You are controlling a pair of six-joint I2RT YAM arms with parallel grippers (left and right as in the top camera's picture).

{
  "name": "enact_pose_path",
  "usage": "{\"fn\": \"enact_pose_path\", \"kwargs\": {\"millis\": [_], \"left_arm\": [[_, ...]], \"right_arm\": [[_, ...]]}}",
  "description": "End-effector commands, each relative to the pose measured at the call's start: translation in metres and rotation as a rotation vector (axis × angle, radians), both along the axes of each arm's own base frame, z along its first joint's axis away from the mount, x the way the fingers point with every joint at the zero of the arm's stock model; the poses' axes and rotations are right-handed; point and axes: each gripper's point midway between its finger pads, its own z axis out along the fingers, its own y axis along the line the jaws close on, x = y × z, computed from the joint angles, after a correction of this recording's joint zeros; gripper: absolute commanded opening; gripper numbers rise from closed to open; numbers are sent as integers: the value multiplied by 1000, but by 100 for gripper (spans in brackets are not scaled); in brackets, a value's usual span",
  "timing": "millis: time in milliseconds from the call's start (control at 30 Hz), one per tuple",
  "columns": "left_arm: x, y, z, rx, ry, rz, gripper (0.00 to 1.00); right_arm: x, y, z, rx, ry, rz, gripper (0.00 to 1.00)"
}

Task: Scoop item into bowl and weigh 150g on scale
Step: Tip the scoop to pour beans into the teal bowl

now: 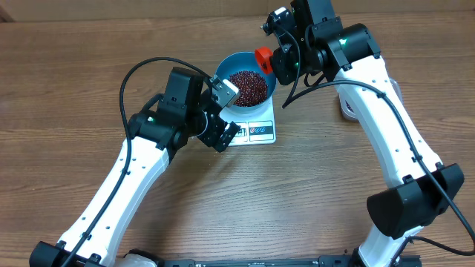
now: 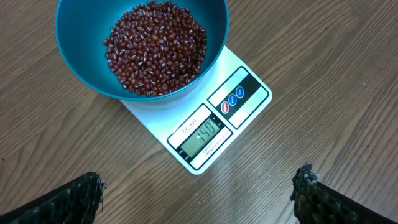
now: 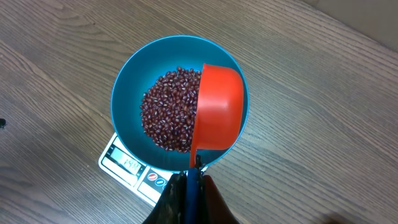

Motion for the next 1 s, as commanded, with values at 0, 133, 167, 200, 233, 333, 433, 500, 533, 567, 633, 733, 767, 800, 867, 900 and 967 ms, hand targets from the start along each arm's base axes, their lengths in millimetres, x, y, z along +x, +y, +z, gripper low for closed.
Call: {"fn": "enact_pose_path", "kwargs": {"millis": [0, 133, 167, 200, 233, 333, 433, 500, 533, 567, 633, 733, 767, 800, 867, 900, 967], "left_arm": [[5, -1, 9, -3, -26, 0, 99], [5, -1, 9, -3, -26, 0, 99], [5, -1, 9, -3, -26, 0, 99], [5, -1, 9, -3, -26, 0, 100], [5, -1, 9, -3, -26, 0, 100], [5, -1, 9, -3, -26, 0, 100], [5, -1, 9, -3, -26, 0, 99], [5, -1, 9, -3, -26, 0, 99], [5, -1, 9, -3, -26, 0, 100], [5, -1, 9, -3, -26, 0, 100], [5, -1, 9, -3, -26, 0, 99], [5, -1, 9, -3, -26, 0, 99], [5, -1, 9, -3, -26, 0, 100], [5, -1, 9, -3, -26, 0, 100], [5, -1, 9, -3, -26, 0, 100], [5, -1, 9, -3, -26, 0, 99], [5, -1, 9, -3, -26, 0, 100]], "right_arm": [[0, -1, 28, 17, -70, 3, 4], [0, -1, 28, 17, -71, 3, 4], [0, -1, 28, 17, -71, 3, 4], [0, -1, 28, 17, -70, 3, 4], [0, -1, 28, 17, -70, 3, 4], [0, -1, 28, 17, -70, 2, 4], [0, -1, 28, 17, -70, 3, 4], [0, -1, 28, 17, -70, 3, 4], [0, -1, 28, 17, -71, 3, 4], [0, -1, 28, 17, -71, 3, 4], [0, -1, 28, 17, -70, 3, 4], [0, -1, 28, 19, -69, 3, 4], [-1, 1, 28, 29, -65, 5, 4], [-2, 2, 28, 44, -59, 6, 4], [-2, 3, 30, 90, -39, 4, 4], [-3, 4, 31, 112, -30, 12, 4], [-4, 2, 34, 173, -6, 28, 4]]}}
